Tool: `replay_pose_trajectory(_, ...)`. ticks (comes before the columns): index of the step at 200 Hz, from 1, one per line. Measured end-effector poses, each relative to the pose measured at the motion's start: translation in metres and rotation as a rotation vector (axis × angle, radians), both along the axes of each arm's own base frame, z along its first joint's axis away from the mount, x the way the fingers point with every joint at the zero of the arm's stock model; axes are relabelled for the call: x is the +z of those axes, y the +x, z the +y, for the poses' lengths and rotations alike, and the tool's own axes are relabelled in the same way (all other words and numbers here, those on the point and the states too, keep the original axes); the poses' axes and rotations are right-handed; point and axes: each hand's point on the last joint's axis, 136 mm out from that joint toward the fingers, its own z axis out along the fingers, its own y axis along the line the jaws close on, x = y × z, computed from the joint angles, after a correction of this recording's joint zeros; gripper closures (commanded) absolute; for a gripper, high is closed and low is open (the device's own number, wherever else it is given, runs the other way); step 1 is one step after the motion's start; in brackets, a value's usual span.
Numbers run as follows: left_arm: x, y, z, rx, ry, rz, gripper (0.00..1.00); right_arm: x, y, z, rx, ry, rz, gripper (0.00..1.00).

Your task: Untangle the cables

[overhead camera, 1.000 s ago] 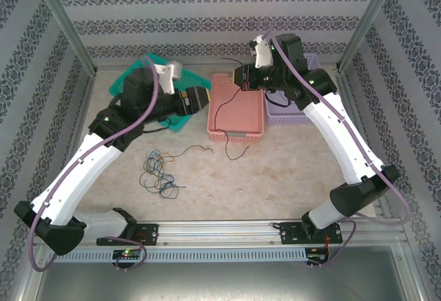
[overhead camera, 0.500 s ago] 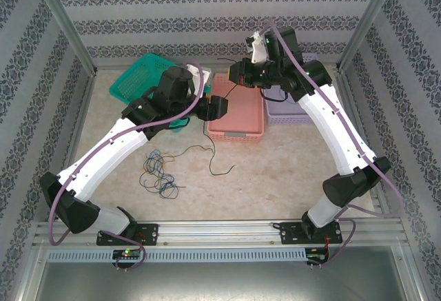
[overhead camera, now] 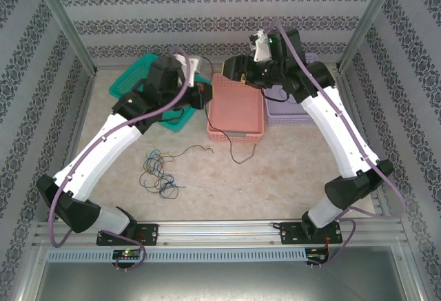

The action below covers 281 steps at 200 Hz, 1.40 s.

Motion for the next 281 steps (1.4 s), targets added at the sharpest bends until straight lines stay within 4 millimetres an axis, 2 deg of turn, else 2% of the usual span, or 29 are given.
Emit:
replay_pose_trajectory(18, 0.016, 0.022, 0.025, 0.071, -0.031, -0.009, 1.00, 0.016, -0.006, -0.018, -0.052, 0.010, -0.052, 0.29)
replay_pose_trajectory(36, 0.023, 0.044, 0.049, 0.132, -0.052, 0.003, 1.00, 0.035, -0.018, -0.042, -0.113, 0.026, -0.121, 0.28)
replay_pose_trajectory(55, 0.017, 0.071, 0.075, 0.204, -0.068, 0.038, 1.00, 0.050, -0.035, -0.064, -0.167, 0.038, -0.184, 0.28)
replay_pose_trajectory(67, 0.007, 0.091, 0.096, 0.260, -0.076, 0.070, 1.00, 0.054, -0.048, -0.073, -0.183, 0.049, -0.207, 0.28)
replay_pose_trajectory(94, -0.015, 0.138, 0.142, 0.378, -0.081, 0.120, 1.00, 0.040, -0.068, -0.081, -0.191, 0.059, -0.194, 0.29)
replay_pose_trajectory(120, -0.019, 0.184, 0.185, 0.471, -0.050, 0.096, 1.00, 0.014, -0.074, -0.084, -0.200, 0.044, -0.137, 0.29)
replay_pose_trajectory(144, -0.025, 0.210, 0.214, 0.534, -0.014, 0.075, 1.00, 0.002, -0.077, -0.086, -0.209, 0.036, -0.110, 0.29)
replay_pose_trajectory(165, -0.051, 0.223, 0.229, 0.568, 0.016, 0.115, 1.00, 0.001, -0.081, -0.089, -0.217, 0.034, -0.110, 0.29)
replay_pose_trajectory(178, -0.078, 0.230, 0.231, 0.573, 0.033, 0.170, 1.00, 0.003, -0.084, -0.091, -0.221, 0.036, -0.116, 0.28)
replay_pose_trajectory(190, -0.110, 0.233, 0.231, 0.574, 0.048, 0.242, 1.00, 0.004, -0.086, -0.093, -0.224, 0.036, -0.119, 0.28)
replay_pose_trajectory(215, -0.181, 0.220, 0.229, 0.578, 0.072, 0.424, 1.00, 0.001, -0.087, -0.093, -0.228, 0.036, -0.111, 0.29)
replay_pose_trajectory(224, -0.198, 0.212, 0.228, 0.577, 0.078, 0.483, 1.00, -0.003, -0.087, -0.093, -0.231, 0.036, -0.100, 0.29)
replay_pose_trajectory(233, -0.211, 0.205, 0.227, 0.573, 0.081, 0.531, 0.90, -0.007, -0.086, -0.093, -0.233, 0.034, -0.088, 0.29)
replay_pose_trajectory(247, -0.219, 0.198, 0.226, 0.571, 0.084, 0.572, 0.61, -0.014, -0.084, -0.092, -0.235, 0.029, -0.066, 0.29)
replay_pose_trajectory(256, -0.219, 0.195, 0.225, 0.568, 0.089, 0.590, 0.46, -0.018, -0.081, -0.091, -0.235, 0.024, -0.056, 0.29)
replay_pose_trajectory(281, -0.207, 0.193, 0.225, 0.578, 0.079, 0.603, 0.22, -0.024, -0.077, -0.088, -0.234, 0.016, -0.038, 0.29)
